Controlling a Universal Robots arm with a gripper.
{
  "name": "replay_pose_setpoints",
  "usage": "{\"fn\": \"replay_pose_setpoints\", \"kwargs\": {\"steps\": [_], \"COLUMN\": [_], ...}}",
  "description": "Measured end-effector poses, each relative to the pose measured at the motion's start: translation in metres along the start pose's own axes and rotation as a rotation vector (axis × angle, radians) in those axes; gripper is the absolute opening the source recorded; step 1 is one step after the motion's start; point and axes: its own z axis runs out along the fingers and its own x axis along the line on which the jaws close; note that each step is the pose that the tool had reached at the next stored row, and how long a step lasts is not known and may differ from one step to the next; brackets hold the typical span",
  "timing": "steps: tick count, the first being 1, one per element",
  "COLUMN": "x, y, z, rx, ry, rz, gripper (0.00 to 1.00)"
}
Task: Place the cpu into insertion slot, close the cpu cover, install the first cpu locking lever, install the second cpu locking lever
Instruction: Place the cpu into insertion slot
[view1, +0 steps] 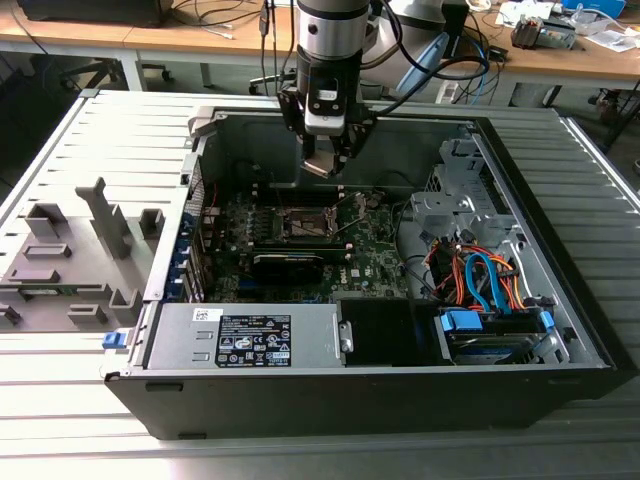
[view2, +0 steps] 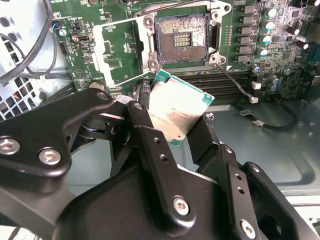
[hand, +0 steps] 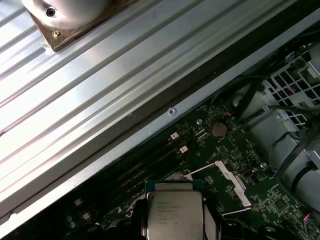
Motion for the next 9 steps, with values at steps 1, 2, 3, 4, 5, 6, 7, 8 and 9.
{"fn": "replay_pose_setpoints", "kwargs": {"steps": [1, 2, 3, 4, 5, 6, 7, 8, 9], "x": [0.0, 0.0, 0.0, 0.0, 0.0, 0.0, 0.0, 0.0, 0.0], "y": [0.0, 0.0, 0.0, 0.0, 0.0, 0.0, 0.0, 0.0, 0.0], "z": [0.0, 0.0, 0.0, 0.0, 0.0, 0.0, 0.0, 0.0, 0.0001], "rx": [0.0, -0.0001, -0.0002, -0.0002, -0.0003, -0.0002, -0.0003, -0.0004, -0.0006], "ry": [-0.0001, -0.0004, -0.0007, -0.0009, -0.0011, -0.0013, -0.0015, -0.0017, -0.002], "rz": [0.002, 0.005, 0.008, 0.01, 0.012, 0.015, 0.017, 0.02, 0.023], "gripper": [0.54, 0.54, 0.54, 0.54, 0.54, 0.54, 0.54, 0.54, 0.54]}}
